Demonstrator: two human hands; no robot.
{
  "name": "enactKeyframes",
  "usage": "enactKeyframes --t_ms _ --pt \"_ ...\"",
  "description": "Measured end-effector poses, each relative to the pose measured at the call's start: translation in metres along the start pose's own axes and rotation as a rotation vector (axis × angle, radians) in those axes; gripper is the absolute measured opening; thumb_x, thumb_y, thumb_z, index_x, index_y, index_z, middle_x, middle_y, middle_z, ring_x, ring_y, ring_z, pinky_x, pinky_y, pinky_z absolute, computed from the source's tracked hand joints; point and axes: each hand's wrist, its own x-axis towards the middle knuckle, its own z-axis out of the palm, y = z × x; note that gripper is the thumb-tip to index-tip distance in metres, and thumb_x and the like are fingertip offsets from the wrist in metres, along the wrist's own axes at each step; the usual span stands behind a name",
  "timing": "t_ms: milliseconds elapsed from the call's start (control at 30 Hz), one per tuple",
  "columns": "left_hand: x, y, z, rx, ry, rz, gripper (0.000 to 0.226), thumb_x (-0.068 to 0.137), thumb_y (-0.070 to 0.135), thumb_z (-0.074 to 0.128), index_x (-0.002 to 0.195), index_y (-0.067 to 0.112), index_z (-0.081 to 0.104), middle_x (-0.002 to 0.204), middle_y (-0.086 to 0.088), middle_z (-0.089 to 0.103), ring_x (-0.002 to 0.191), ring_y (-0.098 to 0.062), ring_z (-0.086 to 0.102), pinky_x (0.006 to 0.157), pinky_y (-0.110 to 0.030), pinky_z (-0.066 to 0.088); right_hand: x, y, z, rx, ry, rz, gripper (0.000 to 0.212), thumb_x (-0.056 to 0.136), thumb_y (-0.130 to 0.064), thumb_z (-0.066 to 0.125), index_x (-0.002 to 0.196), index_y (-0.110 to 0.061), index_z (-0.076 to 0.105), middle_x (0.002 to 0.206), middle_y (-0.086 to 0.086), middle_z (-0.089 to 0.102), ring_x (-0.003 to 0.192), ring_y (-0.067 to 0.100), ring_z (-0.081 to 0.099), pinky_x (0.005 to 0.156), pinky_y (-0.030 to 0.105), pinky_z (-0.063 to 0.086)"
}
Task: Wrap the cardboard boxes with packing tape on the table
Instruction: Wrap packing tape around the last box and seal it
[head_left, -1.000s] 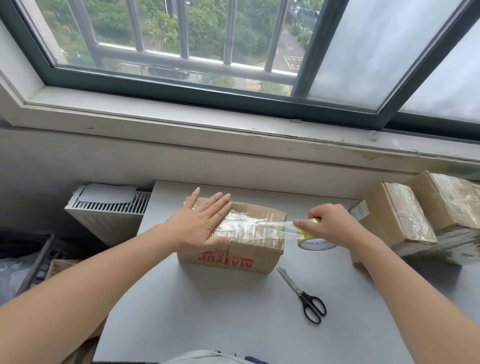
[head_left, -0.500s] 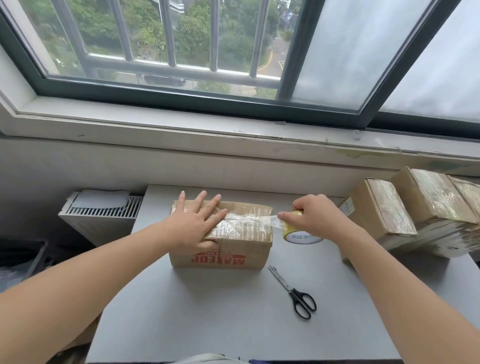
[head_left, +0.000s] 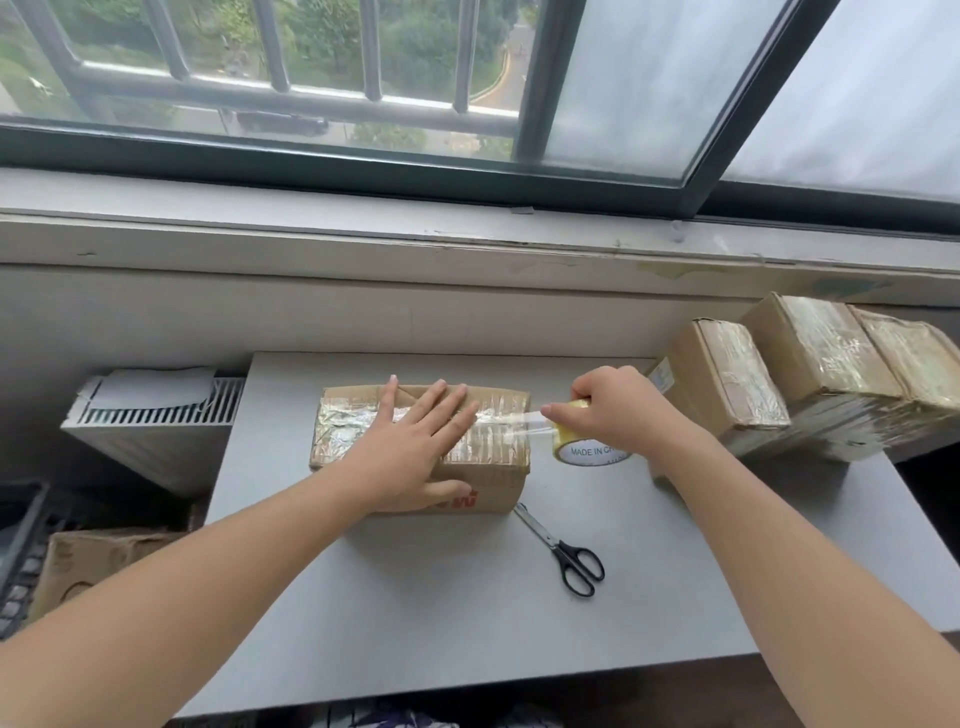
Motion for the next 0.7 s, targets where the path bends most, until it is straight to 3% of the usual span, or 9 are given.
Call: enactKeyframes --t_ms 133,267,400,700 --pt "0.001 0.002 -0.003 -0.039 0.007 -0.052 0.106 0.092 0.084 0.021 0.160 0.014 -0.023 0.168 0.001 -0.026 0.155 -0.014 -0.023 0.122 -0.062 -0.015 -0.003 -0.002 -0.002 0.027 -0.046 0.020 0.057 0.090 -0.059 0.062 0.062 -0.010 0.053 0.056 0.004 0.049 0.060 0.022 0.052 0.055 0.032 0.034" --pt "0.002 -0.002 -0.003 -0.131 0.064 -0.062 0.106 0.091 0.082 0.024 0.163 0.014 -0.014 0.171 0.003 -0.015 0.156 -0.009 -0.016 0.124 -0.057 -0.014 -0.002 -0.032 -0.024 -0.056 0.025 -0.055 0.051 0.089 -0.050 0.063 0.057 -0.014 0.046 0.052 0.003 0.048 0.059 0.023 0.050 0.051 0.030 0.035" --pt "-0.001 0.001 -0.001 -0.073 0.064 -0.071 0.107 0.089 0.083 0.018 0.161 0.014 -0.019 0.171 0.003 -0.018 0.156 -0.010 -0.018 0.125 -0.058 -0.011 0.006 -0.056 -0.044 -0.082 0.062 -0.127 0.048 0.087 -0.047 0.064 0.056 -0.014 0.047 0.051 0.002 0.048 0.056 0.021 0.049 0.052 0.029 0.036" --pt "-0.001 0.006 0.001 0.048 0.022 -0.036 0.102 0.094 0.081 0.014 0.158 0.014 -0.026 0.167 -0.003 -0.029 0.155 -0.018 -0.025 0.123 -0.061 -0.012 -0.008 0.019 0.023 0.004 -0.044 0.046 0.055 0.091 -0.056 0.063 0.058 -0.015 0.048 0.053 0.002 0.046 0.060 0.022 0.050 0.055 0.034 0.032"
